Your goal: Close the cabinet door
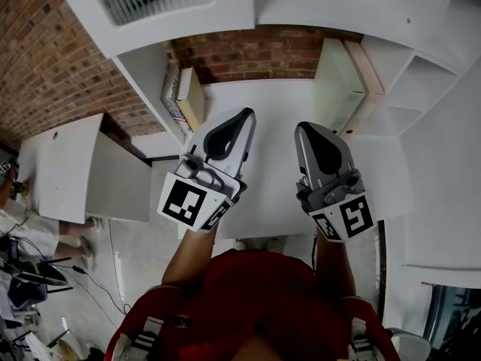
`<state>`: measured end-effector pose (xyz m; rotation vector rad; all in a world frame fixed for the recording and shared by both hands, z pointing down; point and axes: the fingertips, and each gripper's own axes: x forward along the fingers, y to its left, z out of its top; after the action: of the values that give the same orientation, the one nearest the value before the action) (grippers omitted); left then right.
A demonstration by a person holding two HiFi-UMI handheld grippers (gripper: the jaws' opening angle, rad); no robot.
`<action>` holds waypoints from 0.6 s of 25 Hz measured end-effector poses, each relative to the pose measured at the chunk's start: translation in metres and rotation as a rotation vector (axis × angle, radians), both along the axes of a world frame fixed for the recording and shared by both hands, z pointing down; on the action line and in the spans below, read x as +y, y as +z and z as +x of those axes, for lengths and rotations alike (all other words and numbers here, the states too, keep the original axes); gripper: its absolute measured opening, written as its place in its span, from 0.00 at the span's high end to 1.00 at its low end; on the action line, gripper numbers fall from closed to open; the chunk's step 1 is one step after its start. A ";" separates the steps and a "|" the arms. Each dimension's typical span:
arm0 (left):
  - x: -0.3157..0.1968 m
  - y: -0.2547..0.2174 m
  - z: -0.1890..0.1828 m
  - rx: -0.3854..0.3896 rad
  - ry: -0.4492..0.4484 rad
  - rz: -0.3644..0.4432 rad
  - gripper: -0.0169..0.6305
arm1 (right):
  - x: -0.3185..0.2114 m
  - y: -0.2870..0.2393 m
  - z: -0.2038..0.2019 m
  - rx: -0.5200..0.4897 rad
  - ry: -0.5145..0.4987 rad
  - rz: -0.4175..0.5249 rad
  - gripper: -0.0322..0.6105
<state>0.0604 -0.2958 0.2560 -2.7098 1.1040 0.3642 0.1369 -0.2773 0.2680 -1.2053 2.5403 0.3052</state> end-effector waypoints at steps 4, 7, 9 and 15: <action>0.002 0.000 0.000 -0.004 -0.002 -0.001 0.97 | 0.003 0.001 -0.001 0.015 -0.001 -0.001 0.93; 0.005 0.000 0.001 -0.008 -0.004 -0.001 0.97 | 0.005 0.001 -0.002 0.023 0.001 -0.002 0.93; 0.006 0.000 0.002 -0.009 -0.004 -0.002 0.97 | 0.006 0.002 -0.001 0.025 -0.002 -0.003 0.93; 0.009 -0.001 0.006 -0.014 -0.003 0.002 0.97 | 0.009 0.001 0.001 0.029 -0.005 -0.002 0.93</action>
<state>0.0659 -0.2871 0.2546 -2.7047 1.1027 0.3445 0.1380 -0.2684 0.2690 -1.2042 2.5682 0.3207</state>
